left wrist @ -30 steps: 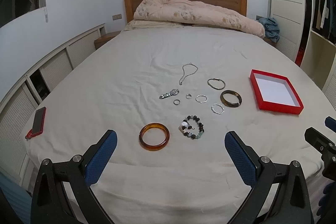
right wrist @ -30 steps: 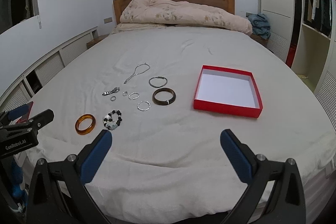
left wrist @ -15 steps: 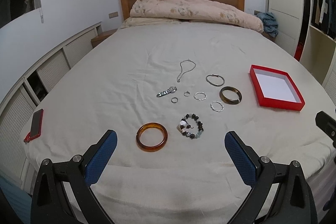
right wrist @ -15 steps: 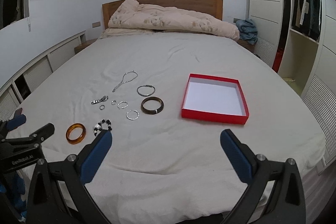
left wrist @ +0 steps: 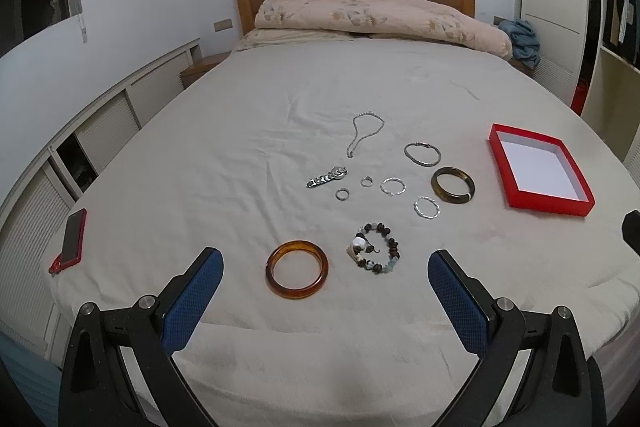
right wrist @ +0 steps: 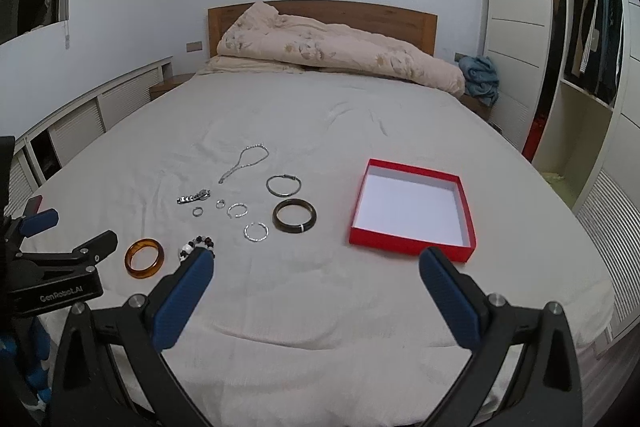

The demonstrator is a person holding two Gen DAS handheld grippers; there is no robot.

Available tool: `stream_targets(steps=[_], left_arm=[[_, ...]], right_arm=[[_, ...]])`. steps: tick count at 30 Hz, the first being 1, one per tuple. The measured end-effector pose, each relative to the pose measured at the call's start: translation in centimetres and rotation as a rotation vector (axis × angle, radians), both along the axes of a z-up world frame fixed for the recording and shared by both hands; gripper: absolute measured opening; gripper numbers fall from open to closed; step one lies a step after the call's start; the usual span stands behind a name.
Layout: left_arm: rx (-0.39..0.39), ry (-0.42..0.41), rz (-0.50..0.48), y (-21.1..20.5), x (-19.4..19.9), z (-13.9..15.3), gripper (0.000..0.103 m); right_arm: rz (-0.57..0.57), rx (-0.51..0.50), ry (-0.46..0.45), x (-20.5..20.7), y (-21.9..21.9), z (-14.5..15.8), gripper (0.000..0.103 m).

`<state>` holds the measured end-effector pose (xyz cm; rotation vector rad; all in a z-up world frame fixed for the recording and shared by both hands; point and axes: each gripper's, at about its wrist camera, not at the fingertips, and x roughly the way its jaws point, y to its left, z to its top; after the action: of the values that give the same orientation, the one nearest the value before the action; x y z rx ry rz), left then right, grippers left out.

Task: Organize jewelry
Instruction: 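Move both tools toward the amber bangle and beaded bracelet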

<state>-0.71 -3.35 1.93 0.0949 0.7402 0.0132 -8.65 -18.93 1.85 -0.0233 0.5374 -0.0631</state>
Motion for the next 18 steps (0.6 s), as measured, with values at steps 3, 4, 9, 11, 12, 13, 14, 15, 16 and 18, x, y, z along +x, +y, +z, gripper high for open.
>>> stream_targets(steps=[3,4,9,11,12,13,14,15,16,18], left_arm=[[0.005,-0.014,-0.001,0.0,0.2,-0.2,0.101],[0.007,-0.015,-0.002,0.0,0.3,-0.3,0.101],[0.0,-0.009,0.012,0.5,1.0,-0.7,0.1],[-0.004,-0.004,0.016,0.7,1.3,-1.0,0.1],[-0.004,0.001,0.017,0.8,1.5,-1.1,0.1],[-0.003,0.004,0.018,0.9,1.7,-1.2,0.1],[-0.001,0.005,0.017,1.0,1.8,-1.2,0.099],[0.001,0.007,0.015,1.1,2.1,-1.4,0.099],[0.002,0.009,0.015,1.2,2.3,-1.5,0.099],[0.001,0.016,0.016,1.3,2.7,-1.8,0.099]], right_arm=[[-0.005,-0.006,0.006,0.3,0.0,0.1,0.103],[-0.005,-0.007,0.011,0.4,0.1,0.1,0.103],[-0.003,-0.04,0.044,1.5,0.7,-0.1,0.103],[0.005,-0.04,0.058,2.0,0.8,-0.3,0.103],[0.008,-0.041,0.065,2.3,0.9,-0.4,0.103],[0.012,-0.044,0.071,2.5,1.1,-0.6,0.103],[0.016,-0.048,0.079,2.7,1.2,-0.8,0.103],[0.021,-0.049,0.087,3.1,1.3,-0.9,0.103],[0.026,-0.048,0.096,3.4,1.3,-1.2,0.103],[0.035,-0.044,0.114,4.1,1.5,-1.7,0.103]])
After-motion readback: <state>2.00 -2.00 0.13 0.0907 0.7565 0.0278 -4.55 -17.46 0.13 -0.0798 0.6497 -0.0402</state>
